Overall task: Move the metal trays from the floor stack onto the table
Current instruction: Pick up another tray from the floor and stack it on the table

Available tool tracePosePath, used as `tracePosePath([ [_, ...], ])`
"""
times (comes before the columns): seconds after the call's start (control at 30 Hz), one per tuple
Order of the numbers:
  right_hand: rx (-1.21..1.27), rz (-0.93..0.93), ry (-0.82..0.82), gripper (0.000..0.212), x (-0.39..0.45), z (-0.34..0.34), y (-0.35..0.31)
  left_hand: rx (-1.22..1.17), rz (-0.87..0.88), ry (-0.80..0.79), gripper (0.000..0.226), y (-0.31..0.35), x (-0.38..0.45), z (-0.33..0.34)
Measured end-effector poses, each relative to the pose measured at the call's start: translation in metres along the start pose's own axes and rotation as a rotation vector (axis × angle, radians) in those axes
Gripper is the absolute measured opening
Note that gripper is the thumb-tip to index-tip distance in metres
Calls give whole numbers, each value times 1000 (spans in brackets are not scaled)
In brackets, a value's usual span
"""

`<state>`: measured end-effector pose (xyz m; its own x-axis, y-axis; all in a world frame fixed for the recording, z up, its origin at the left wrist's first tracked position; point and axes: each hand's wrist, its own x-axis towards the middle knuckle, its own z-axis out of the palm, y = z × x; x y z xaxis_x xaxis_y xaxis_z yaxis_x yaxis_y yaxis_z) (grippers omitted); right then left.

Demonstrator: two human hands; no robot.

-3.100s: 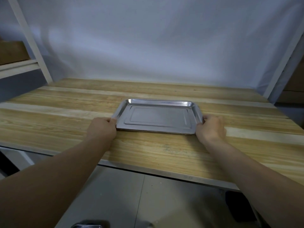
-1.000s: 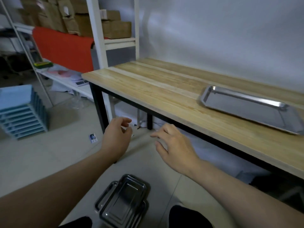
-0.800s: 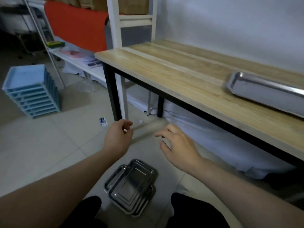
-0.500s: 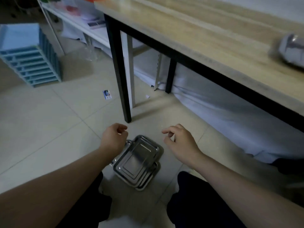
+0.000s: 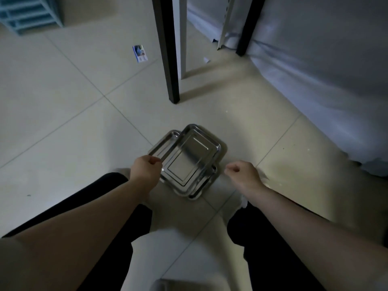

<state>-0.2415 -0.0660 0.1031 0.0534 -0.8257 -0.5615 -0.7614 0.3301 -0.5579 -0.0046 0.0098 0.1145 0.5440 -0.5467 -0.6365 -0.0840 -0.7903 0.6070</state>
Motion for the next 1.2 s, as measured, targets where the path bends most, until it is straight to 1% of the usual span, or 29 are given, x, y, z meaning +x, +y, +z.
tracePosePath([
  [0.17, -19, 116, -46, 19, 22, 37, 25, -1, -89, -21, 25, -31, 33, 10],
  [0.4, 44, 167, -102, 18, 45, 86, 42, 66, -149, -9, 27, -62, 78, 26],
  [0.57, 66, 271, -170, 17, 67, 127, 55, 132, -136, -27, 32, -73, 110, 43],
  [0.63, 67, 300, -159, 21, 76, 143, 61, 165, -115, -46, 34, -75, 121, 50],
  [0.73, 101, 365, -142, 22, 88, 163, 69, 225, -117, -62, 34, -80, 137, 58],
  [0.9, 187, 467, -164, 22, 109, 188, 79, 345, -92, -93, 49, -94, 166, 68],
  [1.0, 244, 543, -179, 17, 124, 197, 80, 403, -93, -131, 39, -99, 177, 74],
  [1.1, 318, 604, -169, 15, 138, 202, 79, 360, -147, -171, 30, -104, 185, 80],
  [1.2, 365, 670, -135, 11, 145, 203, 77, 340, -173, -184, 29, -109, 191, 85],
])
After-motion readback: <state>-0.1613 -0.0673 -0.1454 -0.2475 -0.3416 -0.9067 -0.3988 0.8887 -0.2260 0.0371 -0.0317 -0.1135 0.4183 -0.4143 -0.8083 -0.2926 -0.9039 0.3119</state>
